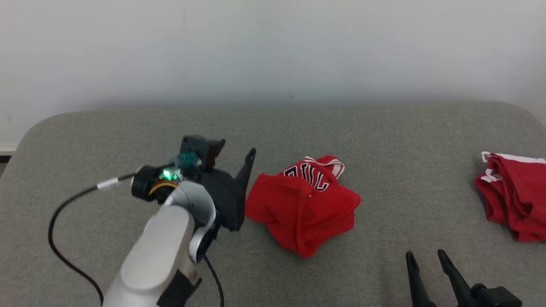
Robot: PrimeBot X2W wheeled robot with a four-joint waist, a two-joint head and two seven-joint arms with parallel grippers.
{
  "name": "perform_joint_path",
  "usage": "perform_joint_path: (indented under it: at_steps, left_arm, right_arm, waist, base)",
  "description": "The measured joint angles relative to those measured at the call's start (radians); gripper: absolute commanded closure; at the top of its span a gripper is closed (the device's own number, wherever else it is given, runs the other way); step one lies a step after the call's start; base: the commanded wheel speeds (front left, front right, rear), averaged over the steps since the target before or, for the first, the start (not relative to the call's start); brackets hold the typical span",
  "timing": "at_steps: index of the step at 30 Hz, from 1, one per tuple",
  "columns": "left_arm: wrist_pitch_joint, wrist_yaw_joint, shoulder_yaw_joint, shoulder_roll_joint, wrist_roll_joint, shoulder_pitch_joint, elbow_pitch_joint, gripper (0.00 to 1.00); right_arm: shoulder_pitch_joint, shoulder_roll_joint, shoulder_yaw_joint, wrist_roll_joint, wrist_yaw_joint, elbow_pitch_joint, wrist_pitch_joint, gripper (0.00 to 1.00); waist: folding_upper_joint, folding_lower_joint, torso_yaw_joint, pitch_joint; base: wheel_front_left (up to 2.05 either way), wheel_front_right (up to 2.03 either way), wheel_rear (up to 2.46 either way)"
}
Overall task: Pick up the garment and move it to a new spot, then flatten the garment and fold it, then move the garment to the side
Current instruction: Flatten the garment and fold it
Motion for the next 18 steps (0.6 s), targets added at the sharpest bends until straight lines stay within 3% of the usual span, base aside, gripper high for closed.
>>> perform_joint_path:
  at_steps: [2, 10, 18]
  left_arm:
    - [0.063, 0.003, 0.009, 0.000, -0.020, -0.084, 0.050, 0.00]
    - [0.290, 0.088, 0.018, -0.008, -0.067, -0.294, 0.225, 0.00]
    - [0.471, 0.125, 0.001, 0.007, -0.062, -0.407, 0.349, 0.00]
  right_arm:
    - [-0.020, 0.001, 0.016, 0.000, 0.000, -0.006, 0.002, 0.00]
    - [-0.070, 0.007, 0.068, 0.004, 0.000, -0.002, -0.011, 0.00]
    - [-0.082, 0.019, 0.089, 0.017, 0.000, 0.022, -0.042, 0.00]
  waist:
    - [0.0000, 0.0001, -0.025, 0.013]
    - [0.0000, 0.0001, -0.177, 0.076]
    - [0.0001, 0.0001, -0.348, 0.155]
  base:
    - [0.00, 0.00, 0.00]
    - [0.00, 0.00, 0.00]
    - [0.00, 0.00, 0.00]
